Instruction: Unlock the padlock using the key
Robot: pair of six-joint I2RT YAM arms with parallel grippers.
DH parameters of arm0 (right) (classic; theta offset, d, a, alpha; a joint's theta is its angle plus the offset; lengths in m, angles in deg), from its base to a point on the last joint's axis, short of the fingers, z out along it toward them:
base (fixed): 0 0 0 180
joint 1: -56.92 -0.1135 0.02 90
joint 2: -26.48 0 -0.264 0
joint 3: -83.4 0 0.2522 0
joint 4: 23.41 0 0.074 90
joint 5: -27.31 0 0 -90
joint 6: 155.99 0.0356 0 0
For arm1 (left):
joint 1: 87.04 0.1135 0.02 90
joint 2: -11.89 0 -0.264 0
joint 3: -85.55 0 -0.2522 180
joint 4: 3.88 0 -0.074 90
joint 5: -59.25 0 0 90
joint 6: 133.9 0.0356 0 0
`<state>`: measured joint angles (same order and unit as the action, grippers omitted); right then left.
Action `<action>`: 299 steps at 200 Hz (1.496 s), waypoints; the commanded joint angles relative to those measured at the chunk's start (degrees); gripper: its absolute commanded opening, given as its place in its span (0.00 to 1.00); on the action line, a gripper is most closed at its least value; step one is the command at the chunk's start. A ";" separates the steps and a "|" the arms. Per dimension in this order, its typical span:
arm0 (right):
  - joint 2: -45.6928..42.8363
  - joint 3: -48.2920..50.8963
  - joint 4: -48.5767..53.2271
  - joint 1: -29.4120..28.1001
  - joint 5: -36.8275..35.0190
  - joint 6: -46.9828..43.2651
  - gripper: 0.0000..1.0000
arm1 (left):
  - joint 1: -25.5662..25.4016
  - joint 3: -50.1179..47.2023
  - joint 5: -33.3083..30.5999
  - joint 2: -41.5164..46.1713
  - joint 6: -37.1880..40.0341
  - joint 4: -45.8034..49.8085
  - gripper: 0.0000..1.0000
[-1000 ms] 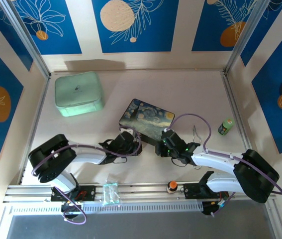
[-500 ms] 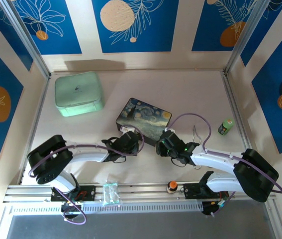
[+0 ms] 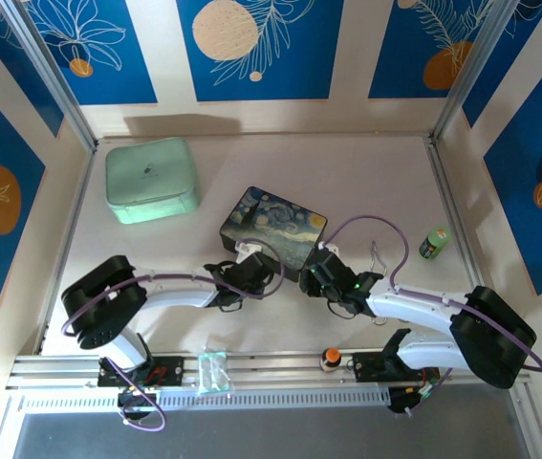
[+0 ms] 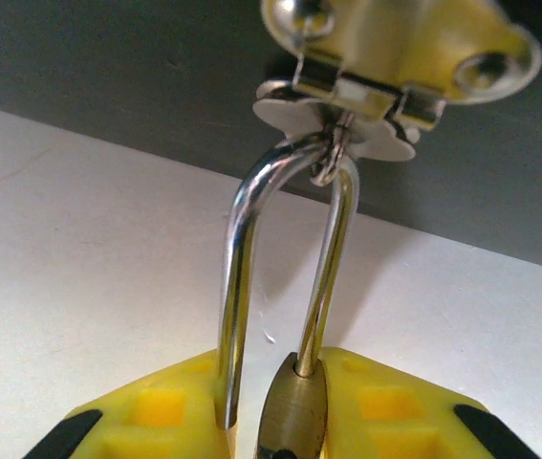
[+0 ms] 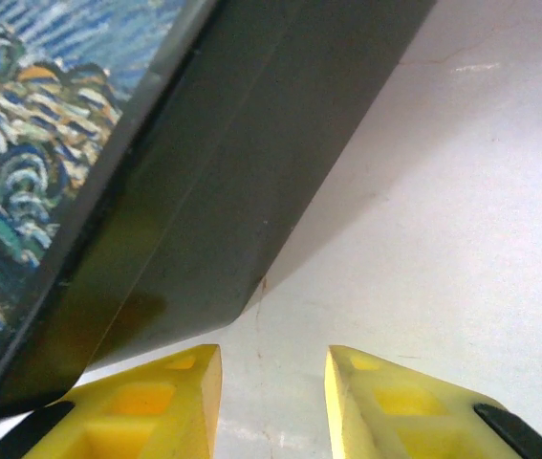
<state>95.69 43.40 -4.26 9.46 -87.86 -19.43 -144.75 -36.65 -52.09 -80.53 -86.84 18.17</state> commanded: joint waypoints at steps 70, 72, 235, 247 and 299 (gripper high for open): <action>-0.24 1.32 -2.47 0.01 -0.50 2.11 0.34 | -0.21 4.24 -7.87 -2.71 5.51 18.48 0.20; -0.24 1.42 -2.55 0.00 -0.50 2.12 0.34 | -0.21 4.23 -7.93 -2.84 5.52 18.48 0.20; 1.13 2.69 -4.07 -0.13 -0.41 3.57 0.34 | -5.34 8.87 -12.88 -10.17 -0.13 21.59 0.26; 1.36 2.61 -4.05 -0.17 -0.33 3.60 0.34 | -5.77 9.46 -13.85 -10.73 -0.01 21.76 0.28; 1.57 2.68 -4.03 -0.35 -0.50 4.27 0.34 | -7.13 9.90 -13.67 -11.00 -0.67 19.35 0.30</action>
<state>96.89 45.12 -7.87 9.46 -87.81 -16.37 -150.76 -25.88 -68.53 -90.41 -86.77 36.53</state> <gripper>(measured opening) 0.340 0.310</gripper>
